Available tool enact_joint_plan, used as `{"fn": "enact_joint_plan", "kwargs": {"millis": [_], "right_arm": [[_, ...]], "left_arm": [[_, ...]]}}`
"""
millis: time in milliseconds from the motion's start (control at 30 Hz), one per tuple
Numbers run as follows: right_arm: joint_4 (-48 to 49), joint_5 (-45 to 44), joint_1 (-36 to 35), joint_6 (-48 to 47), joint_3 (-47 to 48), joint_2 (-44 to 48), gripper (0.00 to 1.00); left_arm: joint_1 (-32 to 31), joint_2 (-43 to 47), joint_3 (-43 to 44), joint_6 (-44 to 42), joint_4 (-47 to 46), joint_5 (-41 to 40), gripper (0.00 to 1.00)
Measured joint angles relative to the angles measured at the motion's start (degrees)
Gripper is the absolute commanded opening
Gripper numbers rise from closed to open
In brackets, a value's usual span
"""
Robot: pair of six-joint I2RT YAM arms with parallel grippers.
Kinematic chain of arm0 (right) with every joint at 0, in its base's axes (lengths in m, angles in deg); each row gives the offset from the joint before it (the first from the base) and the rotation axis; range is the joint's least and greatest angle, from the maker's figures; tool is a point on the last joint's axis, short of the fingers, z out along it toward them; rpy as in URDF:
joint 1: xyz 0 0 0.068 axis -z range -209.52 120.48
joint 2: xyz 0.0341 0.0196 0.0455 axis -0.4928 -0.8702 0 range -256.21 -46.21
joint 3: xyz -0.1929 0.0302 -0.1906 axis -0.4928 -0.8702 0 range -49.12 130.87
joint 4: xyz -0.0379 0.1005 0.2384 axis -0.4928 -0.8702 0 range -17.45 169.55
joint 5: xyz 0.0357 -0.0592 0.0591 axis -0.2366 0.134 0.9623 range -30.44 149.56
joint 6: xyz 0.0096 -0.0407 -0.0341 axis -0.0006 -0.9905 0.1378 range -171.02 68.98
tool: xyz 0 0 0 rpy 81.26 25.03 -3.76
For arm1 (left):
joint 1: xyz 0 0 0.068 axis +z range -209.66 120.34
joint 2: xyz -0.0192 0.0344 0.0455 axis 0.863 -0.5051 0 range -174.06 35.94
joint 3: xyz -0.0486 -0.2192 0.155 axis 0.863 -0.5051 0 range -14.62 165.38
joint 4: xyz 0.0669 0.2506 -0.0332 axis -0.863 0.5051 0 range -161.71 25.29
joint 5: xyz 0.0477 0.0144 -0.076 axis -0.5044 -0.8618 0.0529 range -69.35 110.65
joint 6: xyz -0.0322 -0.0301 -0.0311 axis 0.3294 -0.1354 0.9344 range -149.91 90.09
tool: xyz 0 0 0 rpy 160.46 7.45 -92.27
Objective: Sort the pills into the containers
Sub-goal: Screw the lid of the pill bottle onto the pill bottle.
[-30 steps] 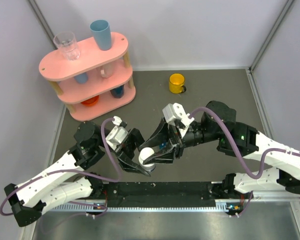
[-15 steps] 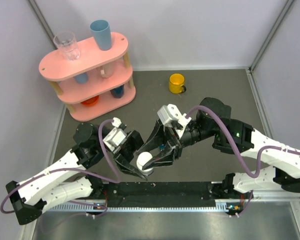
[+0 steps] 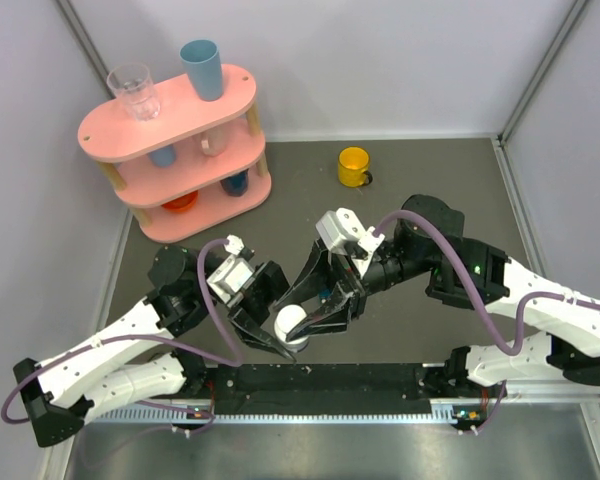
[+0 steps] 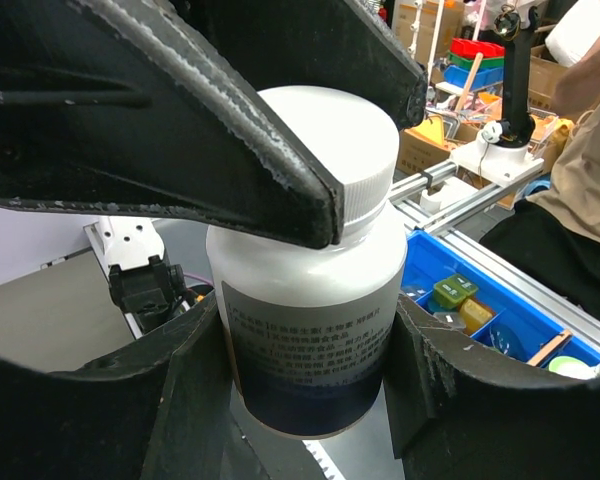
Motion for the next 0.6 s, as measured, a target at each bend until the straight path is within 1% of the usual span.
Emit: {"fn": "enact_joint_plan", "kwargs": {"millis": [367,600], "right_arm": [[0.1,1.0,0.0,0.3,0.2,0.0,0.0],[1.6,-0.9,-0.1,1.0,-0.4,0.5,0.0]], "left_arm": [[-1.2,-0.5,-0.2,0.4,-1.7,-0.8,0.0],[-1.2,1.9,-1.6,-0.5,-1.7,-4.7,0.0]]}}
